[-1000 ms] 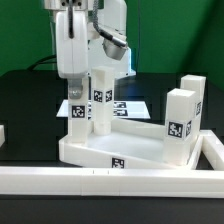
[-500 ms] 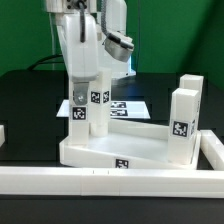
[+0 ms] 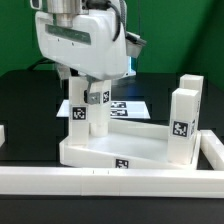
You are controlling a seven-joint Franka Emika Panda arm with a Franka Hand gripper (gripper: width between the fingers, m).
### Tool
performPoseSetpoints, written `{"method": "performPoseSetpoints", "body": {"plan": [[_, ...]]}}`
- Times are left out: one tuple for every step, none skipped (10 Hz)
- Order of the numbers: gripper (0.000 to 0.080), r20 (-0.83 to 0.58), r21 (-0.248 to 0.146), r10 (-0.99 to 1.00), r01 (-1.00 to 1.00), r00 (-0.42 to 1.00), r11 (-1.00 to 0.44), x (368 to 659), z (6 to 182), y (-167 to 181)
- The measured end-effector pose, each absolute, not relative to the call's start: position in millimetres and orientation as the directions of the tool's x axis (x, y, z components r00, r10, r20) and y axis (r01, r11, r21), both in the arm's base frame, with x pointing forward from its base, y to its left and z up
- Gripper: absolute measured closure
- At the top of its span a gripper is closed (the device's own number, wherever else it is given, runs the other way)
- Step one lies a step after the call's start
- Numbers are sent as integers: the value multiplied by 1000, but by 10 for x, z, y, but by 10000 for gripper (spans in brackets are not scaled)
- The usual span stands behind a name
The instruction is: Assemble desk
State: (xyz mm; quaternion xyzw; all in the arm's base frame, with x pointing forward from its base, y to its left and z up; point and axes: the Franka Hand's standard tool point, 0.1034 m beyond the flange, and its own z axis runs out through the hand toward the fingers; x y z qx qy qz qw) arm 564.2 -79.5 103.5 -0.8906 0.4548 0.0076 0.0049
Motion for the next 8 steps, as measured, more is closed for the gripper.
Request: {"method": "performPoseSetpoints", "body": {"plan": [[151,-5,23,-722,-721,692,-692,5639,1034,-788],[151,-7,24,-625,-625,781,-781,5643,1035,-775],[151,-8,24,-564,-564,826,-826,5647,1038,-765],[151,-11,24,-493,-492,870,-870,5647,1036,-760],[151,-14,28,-366,-365,931,-930,5646,1033,-747],[151,-15,26,-273,-272,962,-962,5647,1028,-751],[151,-19,25,-189,-189,982,-982,5642,1024,-757],[151,-21,32,-147,-146,989,-989,5645,1023,-733]]}}
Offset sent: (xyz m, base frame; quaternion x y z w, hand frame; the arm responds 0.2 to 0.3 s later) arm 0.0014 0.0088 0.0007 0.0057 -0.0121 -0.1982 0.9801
